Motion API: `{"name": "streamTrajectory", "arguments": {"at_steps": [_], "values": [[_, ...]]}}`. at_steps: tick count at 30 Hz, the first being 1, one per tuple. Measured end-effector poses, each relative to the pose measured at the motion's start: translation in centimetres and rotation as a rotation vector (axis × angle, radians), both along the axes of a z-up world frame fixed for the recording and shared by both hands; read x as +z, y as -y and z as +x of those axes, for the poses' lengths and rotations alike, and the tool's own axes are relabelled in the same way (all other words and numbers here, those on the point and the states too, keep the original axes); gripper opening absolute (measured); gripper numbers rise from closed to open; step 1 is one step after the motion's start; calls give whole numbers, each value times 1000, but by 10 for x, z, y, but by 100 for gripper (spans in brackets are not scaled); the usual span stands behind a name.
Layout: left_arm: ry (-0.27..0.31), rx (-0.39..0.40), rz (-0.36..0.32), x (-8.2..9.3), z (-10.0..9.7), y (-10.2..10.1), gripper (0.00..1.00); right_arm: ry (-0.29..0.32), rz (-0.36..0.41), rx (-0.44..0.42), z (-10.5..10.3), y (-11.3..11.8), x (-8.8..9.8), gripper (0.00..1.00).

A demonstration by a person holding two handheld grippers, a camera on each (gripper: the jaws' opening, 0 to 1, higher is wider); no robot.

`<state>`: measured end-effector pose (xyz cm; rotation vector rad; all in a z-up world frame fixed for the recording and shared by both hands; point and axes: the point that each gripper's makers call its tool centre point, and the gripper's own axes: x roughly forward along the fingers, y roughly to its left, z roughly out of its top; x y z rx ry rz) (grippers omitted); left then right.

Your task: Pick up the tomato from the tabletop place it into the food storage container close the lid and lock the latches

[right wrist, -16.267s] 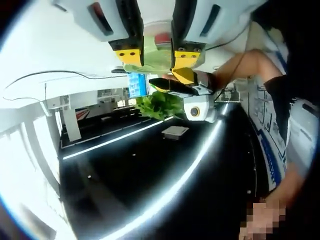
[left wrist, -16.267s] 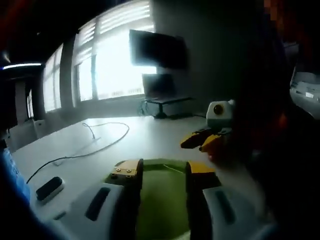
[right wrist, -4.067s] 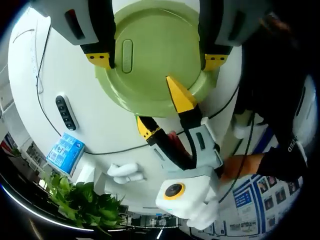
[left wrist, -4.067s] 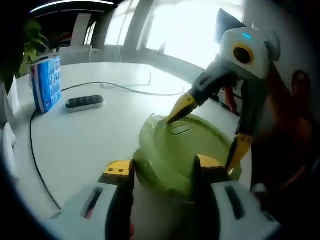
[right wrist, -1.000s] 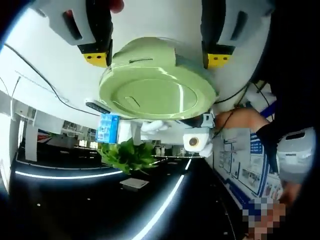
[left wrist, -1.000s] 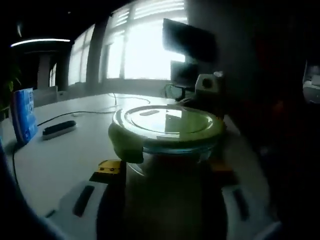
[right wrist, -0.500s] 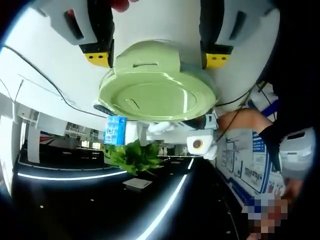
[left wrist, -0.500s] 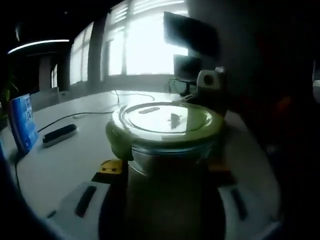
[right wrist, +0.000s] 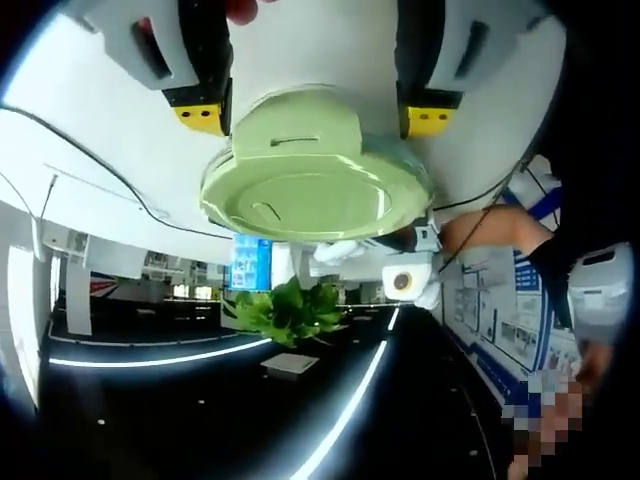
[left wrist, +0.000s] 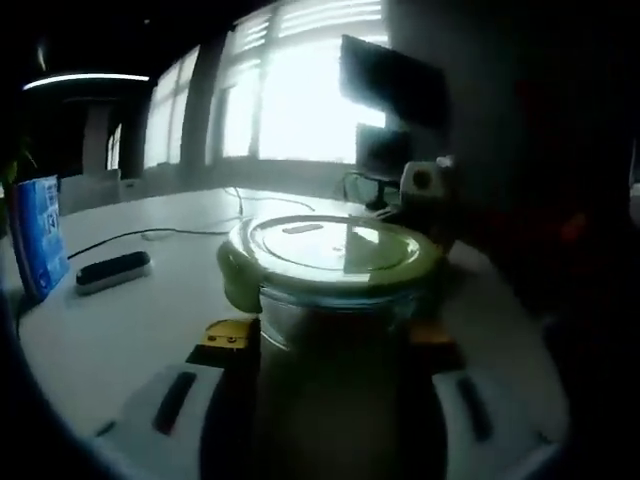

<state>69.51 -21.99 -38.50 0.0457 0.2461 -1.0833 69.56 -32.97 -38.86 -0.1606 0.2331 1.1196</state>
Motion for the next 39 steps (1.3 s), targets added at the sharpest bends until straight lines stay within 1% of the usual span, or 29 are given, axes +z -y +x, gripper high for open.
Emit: {"name": "streamTrajectory", "arguments": {"at_steps": [2, 3, 6, 8, 9, 10, 12, 13, 14, 15, 16, 18, 19, 20, 21, 22, 24, 27, 28, 29, 30, 31, 32, 33, 34, 35, 36, 38, 39], "values": [[18, 18, 14, 1, 0, -4, 41, 1, -4, -24, -2, 3, 0, 55], [17, 25, 11, 2, -1, -6, 42, 3, -14, -39, -3, 5, -1, 55], [14, 35, 6, 4, -8, -11, 43, 15, -8, -67, -11, 10, 1, 55], [11, 52, 33, 1, -15, -14, 43, 17, -12, -86, -20, 14, -2, 55], [9, 61, 51, -2, -18, -16, 43, 28, -24, -109, -23, 19, -3, 55], [22, 89, 83, -6, -22, -20, 43, 38, -22, -121, -26, 21, -2, 55], [33, 113, 108, -10, -33, -23, 43, 44, -9, -164, -31, 29, 0, 55], [37, 119, 103, -10, -37, -23, 43, 51, 10, -182, -33, 32, 3, 55], [35, 131, 93, -10, -40, -24, 43, 48, 16, -220, -35, 37, 5, 55], [20, 154, 73, -9, -45, -25, 43, 53, 14, -226, -38, 39, 6, 55], [29, 167, 53, -6, -49, -26, 43, 58, 14, -238, -42, 41, 7, 55], [46, 199, 50, -4, -54, -29, 43, 63, 10, -248, -51, 43, 9, 54], [52, 203, 49, -3, -55, -30, 42, 64, 11, -249, -53, 43, 10, 53], [57, 215, 49, -2, -58, -31, 42, 71, 25, -256, -60, 43, 15, 53], [66, 226, 50, -1, -60, -32, 42, 73, 29, -259, -61, 43, 16, 52], [74, 233, 50, 0, -64, -33, 41, 95, 48, -267, -64, 44, 21, 52], [71, 245, 33, 0, -70, -34, 41, 108, 57, -280, -68, 45, 24, 52], [93, 257, 0, 2, -76, -36, 41, 128, 60, -293, -71, 48, 22, 52], [95, 263, 0, 2, -77, -36, 41, 132, 80, -292, -71, 47, 23, 52], [115, 270, 5, 4, -76, -38, 41, 125, 99, -296, -70, 48, 21, 51], [134, 272, -5, 6, -77, -40, 41, 118, 101, -303, -69, 50, 17, 51], [131, 271, -18, 7, -77, -40, 41, 98, 103, -321, -67, 53, 9, 49], [118, 266, -37, 7, -78, -40, 41, 70, 86, -336, -68, 56, 2, 48], [116, 266, -35, 6, -78, -41, 41, 78, 71, -331, -69, 57, 2, 47], [119, 265, -36, 6, -78, -42, 41, 83, 77, -329, -70, 57, 3, 46], [125, 259, -39, 7, -79, -41, 41, 103, 120, -301, -74, 51, 11, 46], [118, 252, -38, 6, -80, -40, 41, 98, 129, -291, -76, 49, 12, 47], [106, 240, -28, 3, -82, -38, 41, 101, 128, -284, -77, 49, 12, 47], [105, 236, -25, 2, -83, -37, 41, 106, 113, -292, -76, 50, 10, 46]]}}
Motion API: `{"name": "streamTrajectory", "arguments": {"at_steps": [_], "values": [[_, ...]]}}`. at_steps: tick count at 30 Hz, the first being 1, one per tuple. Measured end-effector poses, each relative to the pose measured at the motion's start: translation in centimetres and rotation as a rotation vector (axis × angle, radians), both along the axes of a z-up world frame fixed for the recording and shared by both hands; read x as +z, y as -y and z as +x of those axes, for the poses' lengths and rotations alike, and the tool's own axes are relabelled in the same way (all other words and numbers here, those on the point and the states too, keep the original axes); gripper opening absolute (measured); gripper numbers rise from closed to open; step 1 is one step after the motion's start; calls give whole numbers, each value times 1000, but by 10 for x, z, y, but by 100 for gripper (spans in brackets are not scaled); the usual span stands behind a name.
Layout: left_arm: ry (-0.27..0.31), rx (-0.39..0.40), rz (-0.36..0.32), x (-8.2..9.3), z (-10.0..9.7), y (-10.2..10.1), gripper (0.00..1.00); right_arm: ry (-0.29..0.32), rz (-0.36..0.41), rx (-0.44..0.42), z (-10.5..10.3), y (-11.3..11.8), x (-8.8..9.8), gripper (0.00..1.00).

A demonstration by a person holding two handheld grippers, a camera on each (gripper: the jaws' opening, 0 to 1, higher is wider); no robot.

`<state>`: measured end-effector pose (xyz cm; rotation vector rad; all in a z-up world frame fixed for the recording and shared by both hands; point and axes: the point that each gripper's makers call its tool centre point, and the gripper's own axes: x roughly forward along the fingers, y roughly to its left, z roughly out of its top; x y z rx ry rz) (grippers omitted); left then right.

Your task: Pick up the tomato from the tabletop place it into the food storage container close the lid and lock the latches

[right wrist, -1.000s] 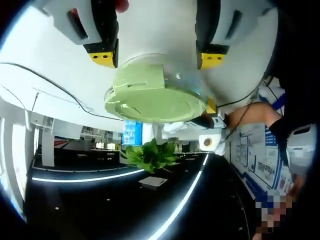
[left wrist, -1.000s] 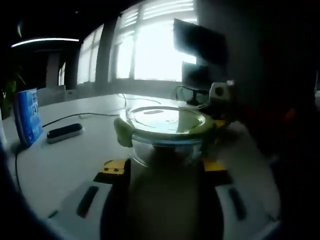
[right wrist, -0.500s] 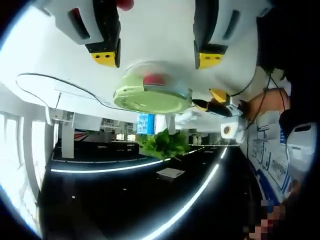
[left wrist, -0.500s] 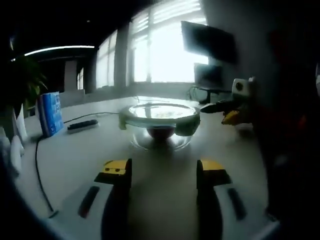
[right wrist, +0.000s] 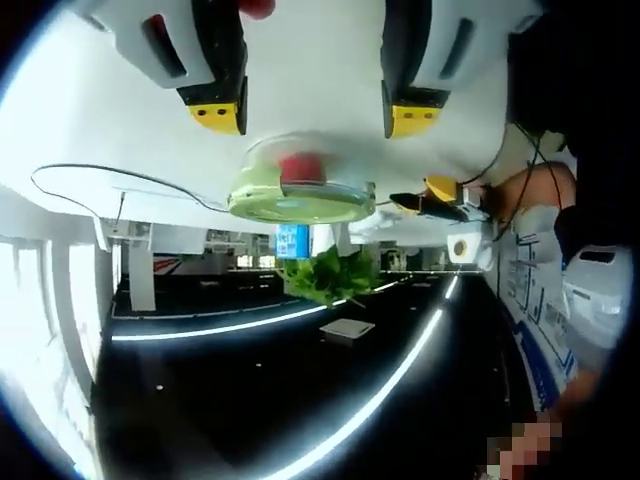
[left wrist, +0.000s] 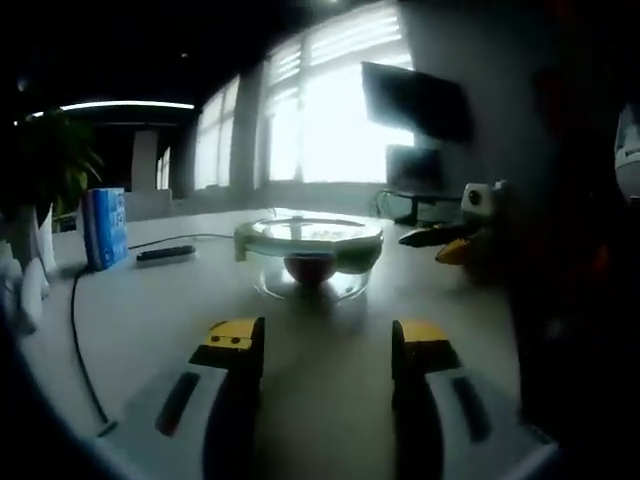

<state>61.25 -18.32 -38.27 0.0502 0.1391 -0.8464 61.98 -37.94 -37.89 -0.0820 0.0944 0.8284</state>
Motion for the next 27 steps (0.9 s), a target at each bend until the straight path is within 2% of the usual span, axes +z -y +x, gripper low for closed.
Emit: {"name": "streamTrajectory", "arguments": {"at_steps": [4, 8, 12, 17, 20, 27], "values": [[-34, -15, -7, -1, -5, 1, 41, 27, -6, -23, -1, 1, 3, 46], [-55, -31, -9, -3, -8, 2, 41, 21, -5, -18, -1, 0, 2, 46], [-16, -38, -16, 1, -8, 3, 41, 14, 1, 0, -4, -2, 2, 41], [-11, -42, -110, 15, -8, -3, 39, 23, -10, 21, -7, -5, 1, 41], [-8, -34, -143, 20, -6, -7, 37, 28, -17, 20, -7, -5, 1, 41], [2, -43, -108, 16, -7, -1, 37, 38, -17, 8, -4, -2, 2, 41]]}}
